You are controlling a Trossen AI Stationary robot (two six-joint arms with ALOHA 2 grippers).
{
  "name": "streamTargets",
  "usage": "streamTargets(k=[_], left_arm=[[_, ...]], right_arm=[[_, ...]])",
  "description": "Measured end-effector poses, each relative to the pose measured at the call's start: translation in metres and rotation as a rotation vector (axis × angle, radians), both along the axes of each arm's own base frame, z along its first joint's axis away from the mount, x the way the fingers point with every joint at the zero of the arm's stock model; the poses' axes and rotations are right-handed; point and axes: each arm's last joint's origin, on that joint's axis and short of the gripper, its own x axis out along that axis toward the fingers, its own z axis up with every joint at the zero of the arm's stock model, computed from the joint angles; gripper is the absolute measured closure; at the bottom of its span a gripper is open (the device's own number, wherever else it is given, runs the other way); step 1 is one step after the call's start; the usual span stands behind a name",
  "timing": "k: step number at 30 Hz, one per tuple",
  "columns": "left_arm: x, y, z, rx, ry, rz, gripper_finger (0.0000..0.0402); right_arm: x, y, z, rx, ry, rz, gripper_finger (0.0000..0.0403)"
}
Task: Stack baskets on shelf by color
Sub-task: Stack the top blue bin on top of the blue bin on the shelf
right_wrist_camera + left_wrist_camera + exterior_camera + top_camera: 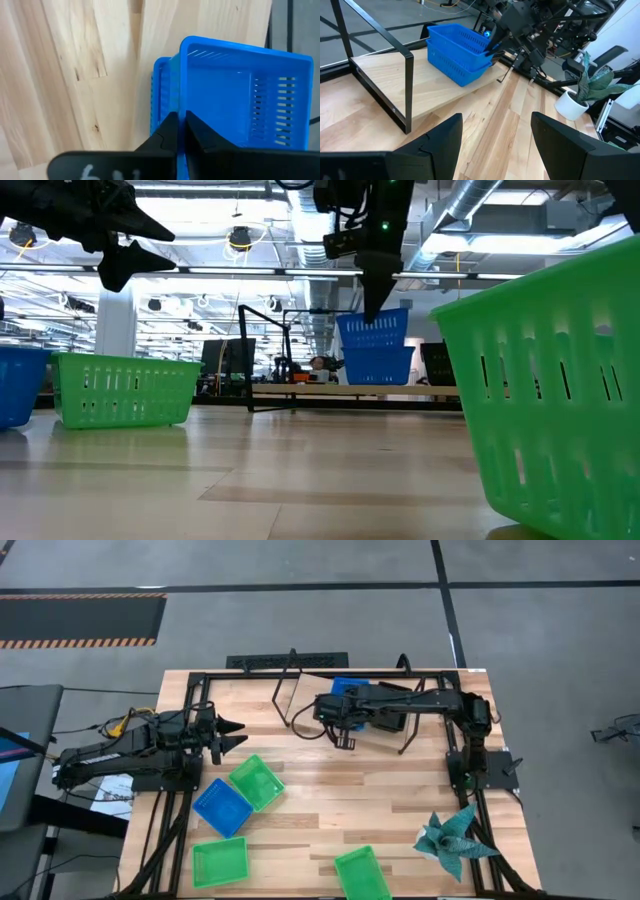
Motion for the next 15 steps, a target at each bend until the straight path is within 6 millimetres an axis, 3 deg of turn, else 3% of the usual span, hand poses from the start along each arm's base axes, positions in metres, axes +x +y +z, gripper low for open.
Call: streamTargets(k=[15], left_arm=[[0.0, 0.0, 0.0, 0.002, 0.001, -0.001, 0.0175]], right_arm=[[-0.002, -0.013, -0.001, 0.1, -0.022, -0.026, 0.0361]])
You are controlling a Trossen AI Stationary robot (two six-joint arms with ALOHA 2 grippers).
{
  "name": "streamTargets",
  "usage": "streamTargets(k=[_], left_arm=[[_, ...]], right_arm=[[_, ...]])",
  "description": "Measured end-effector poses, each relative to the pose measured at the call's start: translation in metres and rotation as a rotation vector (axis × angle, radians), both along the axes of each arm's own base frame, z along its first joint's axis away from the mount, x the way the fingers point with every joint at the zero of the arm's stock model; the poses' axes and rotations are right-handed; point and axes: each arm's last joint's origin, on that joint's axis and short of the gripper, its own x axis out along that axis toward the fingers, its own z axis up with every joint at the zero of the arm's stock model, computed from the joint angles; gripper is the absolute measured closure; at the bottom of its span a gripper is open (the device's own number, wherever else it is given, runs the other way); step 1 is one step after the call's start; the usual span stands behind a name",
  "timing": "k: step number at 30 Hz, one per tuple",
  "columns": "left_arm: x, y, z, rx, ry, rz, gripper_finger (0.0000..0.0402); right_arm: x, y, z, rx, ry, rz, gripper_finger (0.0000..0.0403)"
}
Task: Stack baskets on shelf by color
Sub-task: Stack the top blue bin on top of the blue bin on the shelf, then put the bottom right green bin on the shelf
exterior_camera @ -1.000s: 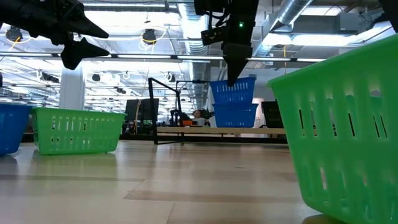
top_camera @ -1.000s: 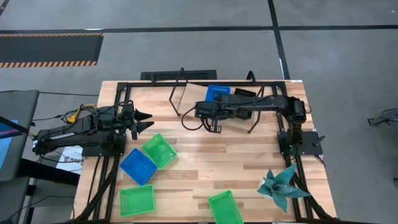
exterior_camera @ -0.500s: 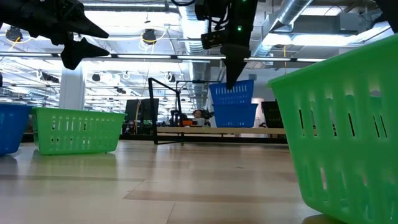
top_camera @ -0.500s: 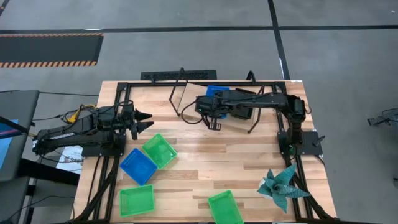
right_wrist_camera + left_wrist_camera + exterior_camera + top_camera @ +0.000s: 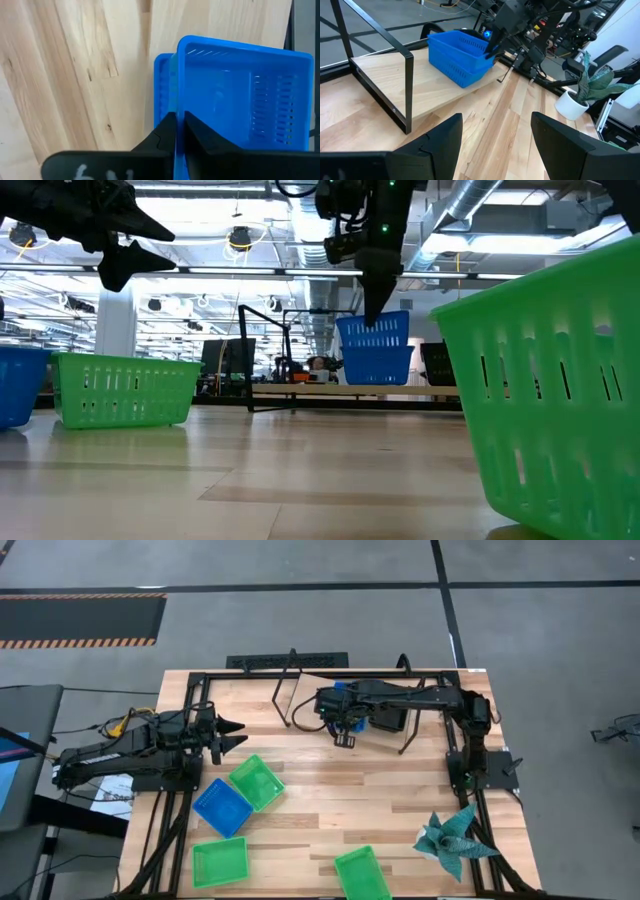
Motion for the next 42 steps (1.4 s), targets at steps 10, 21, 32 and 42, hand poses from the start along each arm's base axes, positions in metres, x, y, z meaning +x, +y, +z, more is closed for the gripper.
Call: streamTargets(k=[10, 21, 32, 42], left_arm=[[0.0, 0.0, 0.0, 0.0, 0.001, 0.0, 0.0175], [0.0, 0.0, -0.001, -0.003, 0.014, 0.0, 0.0175], [0.0, 0.0, -0.001, -0.004, 0.014, 0.0, 0.0175], [0.0, 0.0, -0.001, -0.002, 0.014, 0.0, 0.0175]], right_arm=[[-0.003, -0.011, 0.0, 0.008, -0.004, -0.039, 0.0321], [-0.005, -0.014, 0.003, 0.004, -0.003, -0.03, 0.0268], [-0.016, -0.01, 0.028, -0.009, -0.083, -0.032, 0.0203], [0.001, 0.028, 0.035, 0.161, -0.245, 0.126, 0.0269]])
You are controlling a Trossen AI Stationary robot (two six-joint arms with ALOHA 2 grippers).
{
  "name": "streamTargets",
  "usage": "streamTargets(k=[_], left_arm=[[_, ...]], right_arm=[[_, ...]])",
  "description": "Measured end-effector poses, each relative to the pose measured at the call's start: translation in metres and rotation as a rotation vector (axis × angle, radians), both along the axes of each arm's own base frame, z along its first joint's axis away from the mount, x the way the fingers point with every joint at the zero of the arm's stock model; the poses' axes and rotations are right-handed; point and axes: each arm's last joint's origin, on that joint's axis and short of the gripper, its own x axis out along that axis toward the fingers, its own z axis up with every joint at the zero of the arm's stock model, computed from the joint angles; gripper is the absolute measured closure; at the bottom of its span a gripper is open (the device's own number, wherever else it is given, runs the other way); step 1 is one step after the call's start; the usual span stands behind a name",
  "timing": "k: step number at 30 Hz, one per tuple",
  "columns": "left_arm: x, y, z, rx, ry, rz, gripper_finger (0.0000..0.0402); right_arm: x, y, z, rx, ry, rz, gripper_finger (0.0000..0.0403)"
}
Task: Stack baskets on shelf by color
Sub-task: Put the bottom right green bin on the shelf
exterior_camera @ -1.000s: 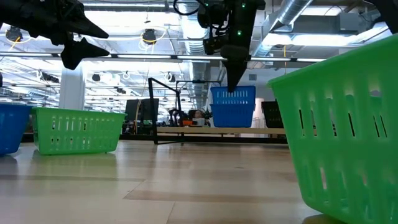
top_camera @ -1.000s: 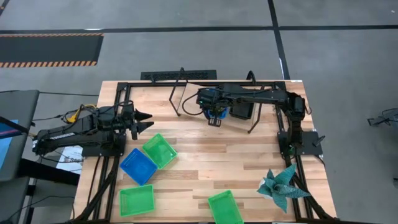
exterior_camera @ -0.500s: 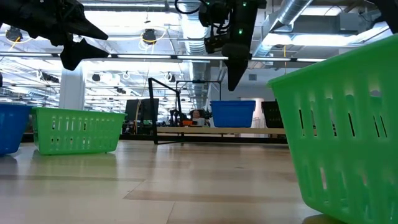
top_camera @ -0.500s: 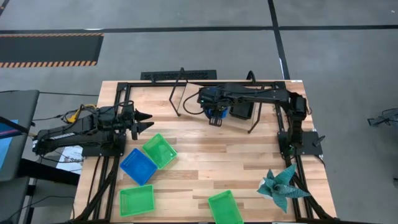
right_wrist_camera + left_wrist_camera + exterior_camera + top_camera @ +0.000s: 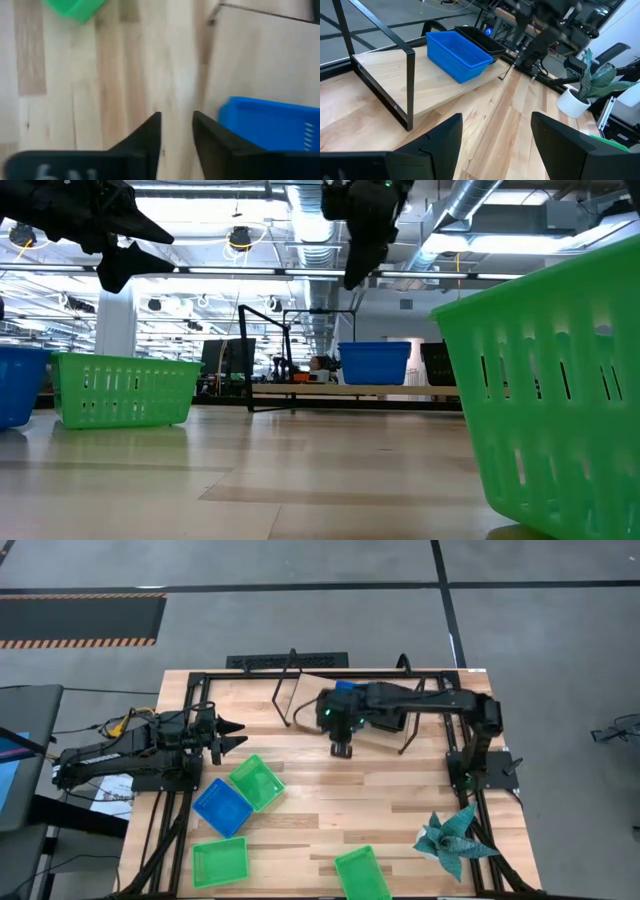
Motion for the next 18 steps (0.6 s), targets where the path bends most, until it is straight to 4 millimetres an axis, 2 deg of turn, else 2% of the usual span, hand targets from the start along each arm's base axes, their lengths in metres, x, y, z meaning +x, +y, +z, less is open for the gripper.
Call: streamTargets(k=[5, 9, 13, 18], left_arm=[[0.0, 0.0, 0.0, 0.003, 0.001, -0.001, 0.0175], [0.0, 0.0, 0.0, 0.0, 0.005, -0.01, 0.0175], [-0.001, 0.0, -0.003, -0.014, 0.025, -0.008, 0.0175], [-0.001, -0.001, -0.005, -0.027, 0.05, -0.007, 0.0175]], right_arm=[[0.018, 0.011, -0.035, 0.005, 0.096, 0.051, 0.0347], [0.032, 0.02, -0.048, 0.073, 0.061, 0.103, 0.039], [0.05, 0.052, -0.051, 0.104, -0.072, 0.208, 0.0396], [0.072, 0.095, -0.046, 0.049, -0.296, 0.365, 0.0375]])
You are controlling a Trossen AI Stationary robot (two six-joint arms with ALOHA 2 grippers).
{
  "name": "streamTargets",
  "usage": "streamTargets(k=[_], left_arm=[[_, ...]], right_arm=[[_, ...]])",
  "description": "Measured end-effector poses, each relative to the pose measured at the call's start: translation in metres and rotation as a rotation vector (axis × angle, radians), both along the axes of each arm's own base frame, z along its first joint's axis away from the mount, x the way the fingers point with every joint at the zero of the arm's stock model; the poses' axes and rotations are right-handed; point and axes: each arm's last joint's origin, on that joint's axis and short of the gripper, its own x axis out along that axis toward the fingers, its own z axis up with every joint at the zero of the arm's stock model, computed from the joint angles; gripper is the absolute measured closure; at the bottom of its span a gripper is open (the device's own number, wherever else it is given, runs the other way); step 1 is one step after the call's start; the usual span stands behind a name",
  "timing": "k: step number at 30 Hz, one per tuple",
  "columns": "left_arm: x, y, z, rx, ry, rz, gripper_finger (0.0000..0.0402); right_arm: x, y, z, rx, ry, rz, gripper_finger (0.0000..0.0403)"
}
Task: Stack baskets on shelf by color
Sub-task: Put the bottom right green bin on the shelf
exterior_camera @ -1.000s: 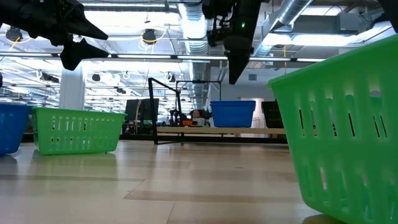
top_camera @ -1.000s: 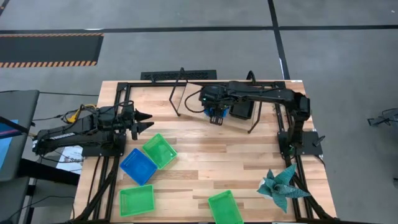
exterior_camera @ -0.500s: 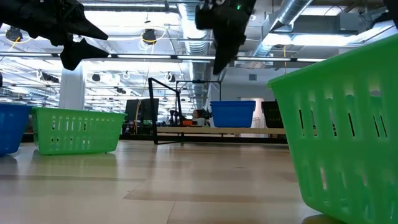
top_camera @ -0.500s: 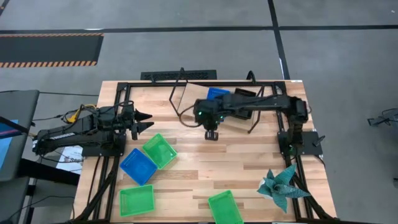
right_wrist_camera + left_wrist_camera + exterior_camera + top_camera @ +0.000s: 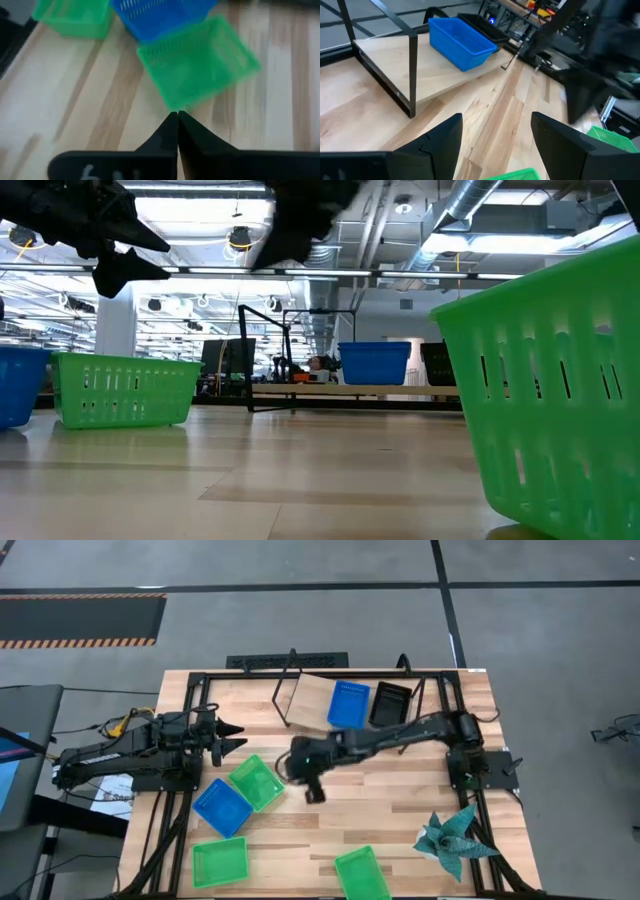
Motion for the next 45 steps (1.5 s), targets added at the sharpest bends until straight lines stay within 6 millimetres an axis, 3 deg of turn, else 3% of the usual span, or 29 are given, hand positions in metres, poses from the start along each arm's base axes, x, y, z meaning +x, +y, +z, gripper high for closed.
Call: streamTargets(k=[6, 9, 14, 17, 26, 35, 40, 45], left_arm=[[0.0, 0.0, -0.001, -0.009, 0.005, 0.003, 0.0175], [0.0, 0.0, 0.0, -0.009, 0.003, 0.004, 0.0175], [0.0, 0.0, 0.0, -0.008, -0.003, 0.005, 0.0175], [0.0, 0.0, 0.001, -0.001, -0.007, 0.004, 0.0175], [0.0, 0.0, 0.001, 0.011, -0.006, 0.0, 0.0175], [0.0, 0.0, 0.001, 0.03, -0.004, -0.006, 0.0175], [0.0, 0.0, 0.001, 0.029, 0.0, -0.006, 0.0175], [0.0, 0.001, 0.001, 0.032, 0.001, 0.008, 0.0175]], right_arm=[[0.012, 0.027, -0.02, -0.091, -0.055, 0.07, 0.033], [0.008, 0.034, -0.013, -0.055, 0.003, 0.039, 0.031], [-0.026, 0.059, 0.024, 0.027, 0.167, -0.023, 0.0301], [-0.051, 0.081, 0.029, 0.074, 0.305, -0.085, 0.0302], [-0.107, 0.159, -0.001, 0.129, 0.545, -0.326, 0.0284], [-0.137, 0.241, -0.004, 0.352, 0.411, -0.326, 0.0242], [-0.153, 0.268, -0.016, 0.341, 0.422, -0.27, 0.0243], [-0.161, 0.282, -0.022, 0.332, 0.415, -0.226, 0.024]])
